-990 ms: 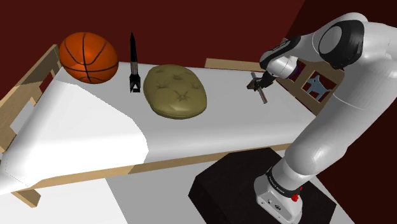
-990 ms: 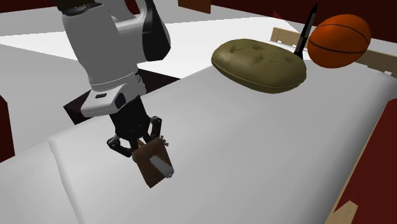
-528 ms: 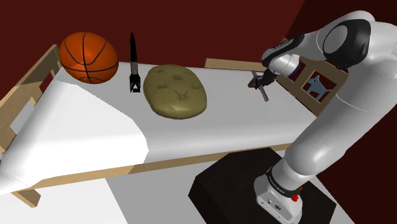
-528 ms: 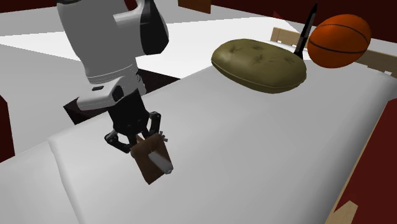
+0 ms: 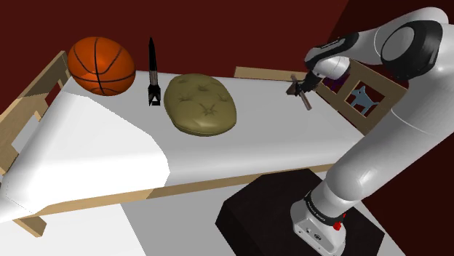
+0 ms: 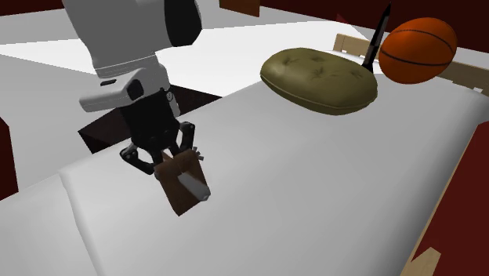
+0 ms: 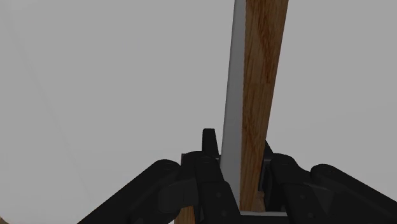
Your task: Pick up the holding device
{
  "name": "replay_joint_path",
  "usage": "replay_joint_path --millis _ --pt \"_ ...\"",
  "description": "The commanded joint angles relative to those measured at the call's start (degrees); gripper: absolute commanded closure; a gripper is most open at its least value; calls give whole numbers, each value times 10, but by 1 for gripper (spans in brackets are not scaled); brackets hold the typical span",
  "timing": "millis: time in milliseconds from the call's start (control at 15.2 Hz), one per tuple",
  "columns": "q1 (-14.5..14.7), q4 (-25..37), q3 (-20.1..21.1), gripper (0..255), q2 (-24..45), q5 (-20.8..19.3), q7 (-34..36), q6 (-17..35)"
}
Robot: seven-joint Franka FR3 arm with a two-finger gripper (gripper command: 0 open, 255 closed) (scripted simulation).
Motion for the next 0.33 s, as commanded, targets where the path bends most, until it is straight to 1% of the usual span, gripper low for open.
replay_joint_path --millis 0,132,264 --pt "1 7 -1 255 -10 -13 11 -15" --pt "1 14 -1 255 -19 -24 20 -29" --pt "1 15 -1 255 -20 -25 20 -30"
